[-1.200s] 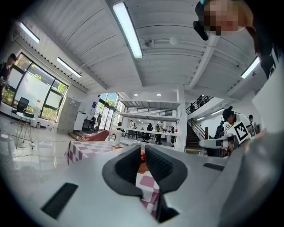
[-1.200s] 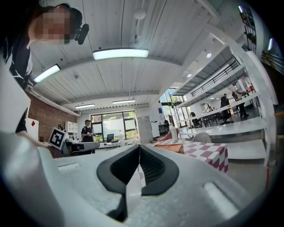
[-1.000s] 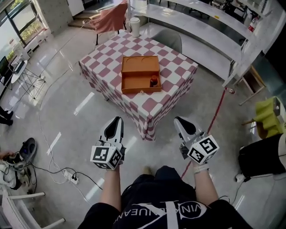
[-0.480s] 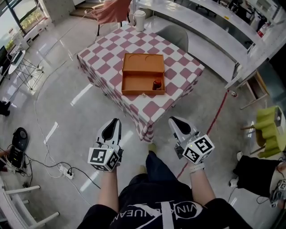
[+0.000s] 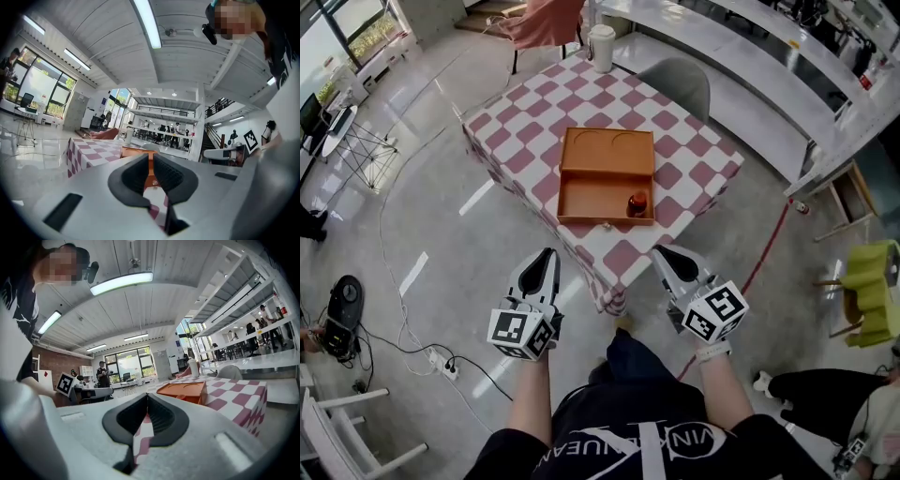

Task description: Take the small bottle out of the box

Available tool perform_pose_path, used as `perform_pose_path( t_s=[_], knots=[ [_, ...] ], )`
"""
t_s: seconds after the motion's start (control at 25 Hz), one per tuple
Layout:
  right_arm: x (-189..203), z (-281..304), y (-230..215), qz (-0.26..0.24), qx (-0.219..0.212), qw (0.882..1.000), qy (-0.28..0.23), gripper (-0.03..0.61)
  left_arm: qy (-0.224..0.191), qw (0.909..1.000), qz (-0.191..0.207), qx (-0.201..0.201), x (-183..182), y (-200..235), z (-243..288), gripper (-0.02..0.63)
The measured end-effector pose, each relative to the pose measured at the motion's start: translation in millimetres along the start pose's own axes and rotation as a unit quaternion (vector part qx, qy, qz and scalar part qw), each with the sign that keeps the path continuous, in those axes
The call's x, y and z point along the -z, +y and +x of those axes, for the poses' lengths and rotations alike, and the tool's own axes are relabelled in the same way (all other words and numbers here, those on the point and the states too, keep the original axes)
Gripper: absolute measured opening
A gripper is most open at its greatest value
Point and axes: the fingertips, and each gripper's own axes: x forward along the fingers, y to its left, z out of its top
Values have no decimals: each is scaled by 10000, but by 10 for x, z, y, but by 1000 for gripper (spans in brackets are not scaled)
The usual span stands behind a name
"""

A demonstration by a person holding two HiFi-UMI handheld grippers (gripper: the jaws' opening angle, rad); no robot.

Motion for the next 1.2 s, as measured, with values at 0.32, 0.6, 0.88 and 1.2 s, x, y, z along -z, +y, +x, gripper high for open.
perform_pose_path(
  t_s=[0.32,0.6,0.88,1.2],
  knots=[
    [84,212,-278,-122,-68,9996,237,6,179,9998,-39,61,114,-13,367,32],
    [107,373,-540,-363,-12,9984,443,8,232,9996,-70,126,160,-55,646,32],
    [235,521,-688,-790,-141,9934,821,20,350,9991,-123,194,296,-124,819,32],
    [323,711,-829,-1008,-168,9894,1033,46,439,9990,31,103,374,-129,932,32]
  ],
)
